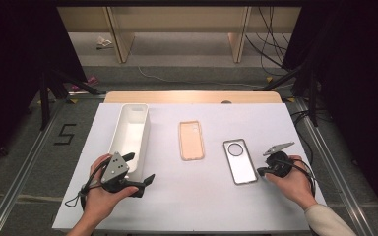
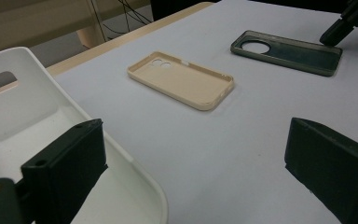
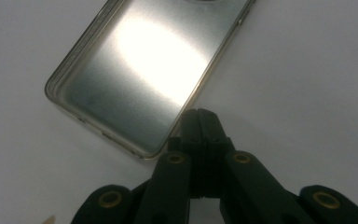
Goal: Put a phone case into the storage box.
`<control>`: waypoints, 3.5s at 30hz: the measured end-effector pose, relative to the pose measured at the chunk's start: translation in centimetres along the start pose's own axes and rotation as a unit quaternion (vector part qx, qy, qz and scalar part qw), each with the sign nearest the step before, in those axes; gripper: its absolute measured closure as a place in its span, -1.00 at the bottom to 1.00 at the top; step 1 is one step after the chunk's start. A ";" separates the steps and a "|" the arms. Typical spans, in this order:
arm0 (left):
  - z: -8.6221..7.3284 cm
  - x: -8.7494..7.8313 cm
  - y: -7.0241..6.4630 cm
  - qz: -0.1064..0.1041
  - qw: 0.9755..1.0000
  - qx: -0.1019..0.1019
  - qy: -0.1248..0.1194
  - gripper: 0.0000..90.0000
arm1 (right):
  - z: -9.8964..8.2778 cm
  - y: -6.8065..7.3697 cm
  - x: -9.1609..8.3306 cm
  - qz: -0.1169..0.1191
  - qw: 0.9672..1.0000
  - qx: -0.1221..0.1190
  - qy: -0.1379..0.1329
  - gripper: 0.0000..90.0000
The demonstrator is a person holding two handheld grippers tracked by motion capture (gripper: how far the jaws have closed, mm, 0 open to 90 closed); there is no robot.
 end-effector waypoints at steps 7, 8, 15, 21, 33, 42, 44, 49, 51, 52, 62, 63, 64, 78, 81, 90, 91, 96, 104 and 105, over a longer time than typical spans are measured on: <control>0.0 0.0 0.0 0.000 1.000 0.000 -0.001 -0.91 | 0.1 0.7 0.2 0.010 1.000 -0.009 0.005 1.00; 0.0 0.0 0.0 0.000 1.000 0.000 -0.001 -0.91 | 0.2 0.8 0.3 0.011 1.000 -0.011 0.004 1.00; 0.0 0.0 0.0 0.000 1.000 0.000 -0.001 -0.91 | 0.3 1.1 0.3 0.014 1.000 -0.015 0.006 1.00; 0.0 0.0 0.0 -0.001 1.000 0.000 -0.002 -0.91 | 0.3 1.1 0.3 0.017 1.000 -0.013 0.008 1.00; 0.0 -0.1 -0.1 -0.003 1.000 -0.003 -0.003 -0.91 | 1.7 1.1 -0.8 -0.038 0.990 -0.136 0.001 -0.05; 0.0 -0.1 0.0 -0.003 1.000 -0.004 -0.004 -0.90 | 2.8 2.7 -1.0 -0.031 0.973 -0.230 0.016 -0.59; 0.0 -0.1 0.0 -0.004 1.000 -0.003 -0.004 -0.90 | 2.8 3.0 -0.8 -0.027 0.969 -0.244 0.025 -0.59; 0.0 -0.1 0.0 -0.004 1.000 -0.004 -0.003 -0.90 | 3.0 3.6 -0.3 -0.027 0.956 -0.288 0.055 -0.56; 0.0 0.0 0.0 -0.004 1.000 -0.004 -0.003 -0.90 | 3.2 3.8 -0.2 -0.030 0.950 -0.303 0.067 -0.56; 0.0 0.0 0.0 -0.004 1.000 -0.004 -0.003 -0.90 | 3.2 3.8 -0.2 -0.030 0.950 -0.303 0.067 -0.56; 0.0 -0.1 0.0 -0.005 1.000 -0.006 -0.005 -0.90 | 4.2 4.2 1.1 -0.036 0.933 -0.342 0.106 -0.57; 0.0 -0.1 0.0 -0.005 1.000 -0.006 -0.005 -0.90 | 4.2 4.2 1.1 -0.036 0.933 -0.342 0.106 -0.57; 0.0 -0.1 -0.1 -0.006 1.000 -0.006 -0.005 -0.90 | 4.2 4.2 1.2 -0.036 0.931 -0.346 0.107 -0.57; 0.0 0.0 -0.1 -0.007 1.000 -0.007 -0.005 -0.90 | 4.5 4.5 1.9 -0.035 0.920 -0.368 0.130 -0.47; 0.0 0.0 -0.1 -0.007 1.000 -0.007 -0.005 -0.90 | 4.6 4.7 2.0 -0.034 0.916 -0.375 0.140 -0.46; -0.1 0.0 -0.2 -0.009 1.000 -0.008 -0.004 -0.90 | 4.7 5.0 2.0 -0.017 0.910 -0.385 0.151 -0.21; -0.1 0.0 -0.2 -0.009 1.000 -0.008 -0.004 -0.90 | 4.7 5.1 1.9 -0.015 0.909 -0.388 0.153 -0.17; -0.1 0.0 -0.2 -0.010 1.000 -0.008 -0.005 -0.90 | 4.6 5.4 1.8 0.003 0.905 -0.394 0.161 0.07; 0.0 0.0 -0.2 -0.009 1.000 -0.007 -0.005 -0.90 | 4.5 5.4 1.8 0.017 0.902 -0.400 0.160 0.26; 0.0 0.0 -0.2 -0.010 1.000 -0.008 -0.005 -0.90 | 4.5 5.4 1.8 0.017 0.902 -0.400 0.160 0.26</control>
Point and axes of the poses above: each handheld gripper's, and its own axes: x roughly forward along the jaws, z roughly out of its top, y roughly to its left, the point moved 6 cm from there along x, roughly forward along the jaws, and after that the axes turned 7 degrees about -x, right-handed, at the moved point
